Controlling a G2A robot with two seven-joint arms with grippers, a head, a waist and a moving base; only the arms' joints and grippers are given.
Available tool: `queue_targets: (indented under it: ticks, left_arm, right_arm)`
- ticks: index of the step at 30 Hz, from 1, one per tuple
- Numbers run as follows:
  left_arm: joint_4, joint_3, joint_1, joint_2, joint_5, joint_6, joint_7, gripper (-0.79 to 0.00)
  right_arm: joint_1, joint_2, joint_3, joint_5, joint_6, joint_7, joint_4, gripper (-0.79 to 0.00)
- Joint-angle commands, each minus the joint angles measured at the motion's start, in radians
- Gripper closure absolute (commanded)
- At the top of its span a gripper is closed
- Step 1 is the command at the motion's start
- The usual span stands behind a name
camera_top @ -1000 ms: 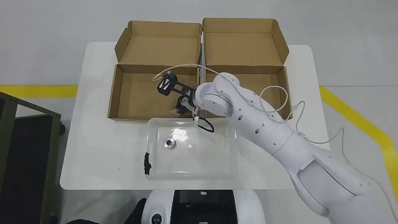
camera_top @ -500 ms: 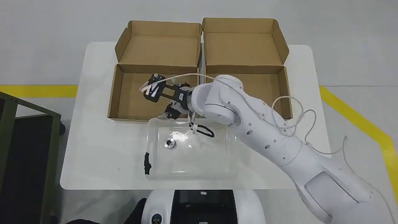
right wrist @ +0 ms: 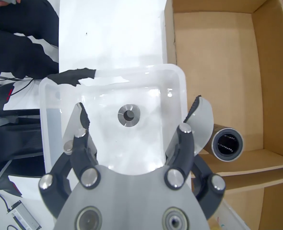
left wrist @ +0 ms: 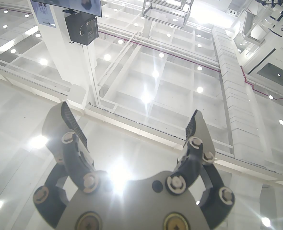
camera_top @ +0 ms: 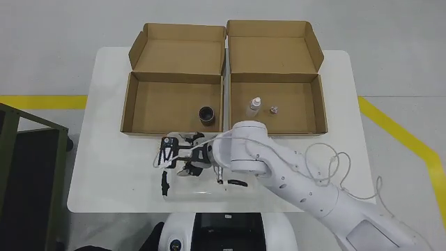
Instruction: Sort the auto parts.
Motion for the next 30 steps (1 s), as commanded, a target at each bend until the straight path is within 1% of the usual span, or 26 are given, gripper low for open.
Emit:
queue_targets:
  ticks: [1, 5, 6, 10, 11, 13, 16, 20, 23, 25, 26, 28, 30]
  left_arm:
    - [0.0, 0.0, 0.0, 0.0, 0.0, 0.0, 0.0, -0.785]
    - [0.0, 0.0, 0.0, 0.0, 0.0, 0.0, 0.0, -0.785]
    - [0.0, 0.0, 0.0, 0.0, 0.0, 0.0, 0.0, -0.785]
    - [0.0, 0.0, 0.0, 0.0, 0.0, 0.0, 0.0, -0.785]
    - [0.0, 0.0, 0.0, 0.0, 0.0, 0.0, 0.0, -0.785]
    - [0.0, 0.0, 0.0, 0.0, 0.0, 0.0, 0.0, -0.785]
    - [0.0, 0.0, 0.0, 0.0, 0.0, 0.0, 0.0, -0.785]
    - [0.0, 0.0, 0.0, 0.0, 0.0, 0.0, 0.0, -0.785]
    - [0.0, 0.0, 0.0, 0.0, 0.0, 0.0, 0.0, -0.785]
    - [0.0, 0.0, 0.0, 0.0, 0.0, 0.0, 0.0, -0.785]
    - [0.0, 0.0, 0.0, 0.0, 0.0, 0.0, 0.0, -0.785]
    - [0.0, 0.0, 0.0, 0.0, 0.0, 0.0, 0.0, -0.785]
    - [0.0, 0.0, 0.0, 0.0, 0.0, 0.0, 0.0, -0.785]
  right_arm:
    - [-0.016, 0.003, -0.004, -0.014, -0.002, 0.004, -0.001, -0.708]
    - [-0.034, 0.007, -0.01, -0.038, -0.008, 0.008, 0.017, -0.711]
    - [-0.036, 0.007, -0.012, -0.042, -0.011, 0.007, 0.025, -0.69]
    - [-0.037, 0.004, -0.019, -0.058, -0.005, -0.012, 0.063, -0.65]
    - [-0.036, 0.002, -0.023, -0.061, -0.006, -0.016, 0.074, -0.616]
    - [-0.031, -0.002, -0.032, -0.068, -0.007, -0.028, 0.09, -0.594]
    - [-0.019, -0.01, -0.046, -0.077, -0.006, -0.039, 0.117, -0.585]
    - [-0.006, -0.021, -0.059, -0.083, -0.003, -0.059, 0.156, -0.591]
    - [0.002, -0.028, -0.067, -0.082, -0.007, -0.067, 0.185, -0.533]
    - [0.007, -0.032, -0.071, -0.079, -0.01, -0.073, 0.2, -0.462]
    - [0.009, -0.034, -0.072, -0.078, -0.011, -0.075, 0.206, -0.388]
    - [0.012, -0.037, -0.074, -0.075, -0.012, -0.079, 0.214, -0.369]
    - [0.014, -0.04, -0.075, -0.073, -0.016, -0.083, 0.219, -0.302]
